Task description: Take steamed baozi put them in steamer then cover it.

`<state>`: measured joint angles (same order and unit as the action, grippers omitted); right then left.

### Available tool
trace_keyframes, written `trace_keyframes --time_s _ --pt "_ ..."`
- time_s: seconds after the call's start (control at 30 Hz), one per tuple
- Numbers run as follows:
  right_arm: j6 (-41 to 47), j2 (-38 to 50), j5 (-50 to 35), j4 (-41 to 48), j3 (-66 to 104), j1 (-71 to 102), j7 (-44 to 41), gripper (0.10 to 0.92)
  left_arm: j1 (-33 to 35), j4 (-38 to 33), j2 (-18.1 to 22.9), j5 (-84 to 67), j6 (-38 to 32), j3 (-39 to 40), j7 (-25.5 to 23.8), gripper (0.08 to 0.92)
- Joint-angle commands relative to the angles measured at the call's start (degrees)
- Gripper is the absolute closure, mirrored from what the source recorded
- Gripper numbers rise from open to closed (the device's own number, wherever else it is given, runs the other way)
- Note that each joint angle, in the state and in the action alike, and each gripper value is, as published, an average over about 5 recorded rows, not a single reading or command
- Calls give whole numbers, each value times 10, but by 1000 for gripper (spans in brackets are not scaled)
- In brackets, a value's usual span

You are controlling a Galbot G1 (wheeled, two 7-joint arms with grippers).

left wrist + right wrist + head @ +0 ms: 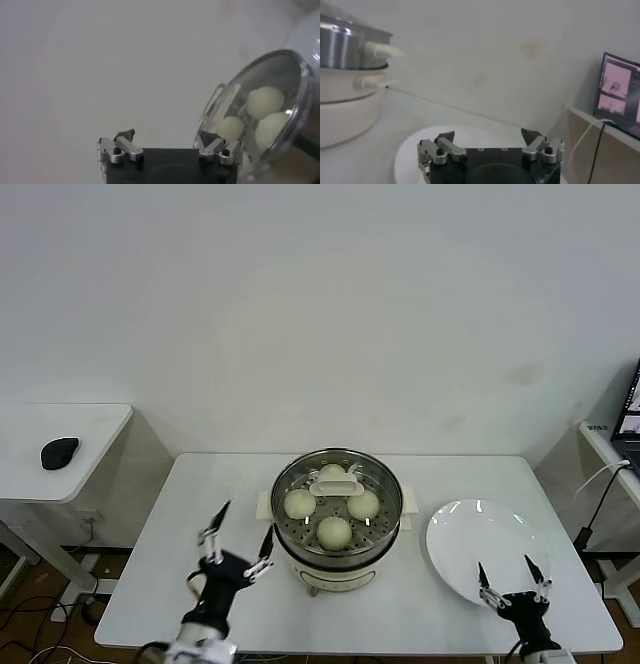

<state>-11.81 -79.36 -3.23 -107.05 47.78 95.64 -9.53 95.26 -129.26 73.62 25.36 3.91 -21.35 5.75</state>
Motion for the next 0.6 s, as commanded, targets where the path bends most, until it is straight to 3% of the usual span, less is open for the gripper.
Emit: trace_keyframes --time_s 0.03,0.27,0.6 --pt "-5 63 -91 -33 -78 91 -1 203 176 7 -9 -430 -144 -102 94 177" --pt "1 67 -91 -43 -91 119 6 203 193 42 0 -448 -176 -96 65 177" --pt "21 67 -86 -83 -116 137 12 203 195 47 3 -446 -164 -85 59 177"
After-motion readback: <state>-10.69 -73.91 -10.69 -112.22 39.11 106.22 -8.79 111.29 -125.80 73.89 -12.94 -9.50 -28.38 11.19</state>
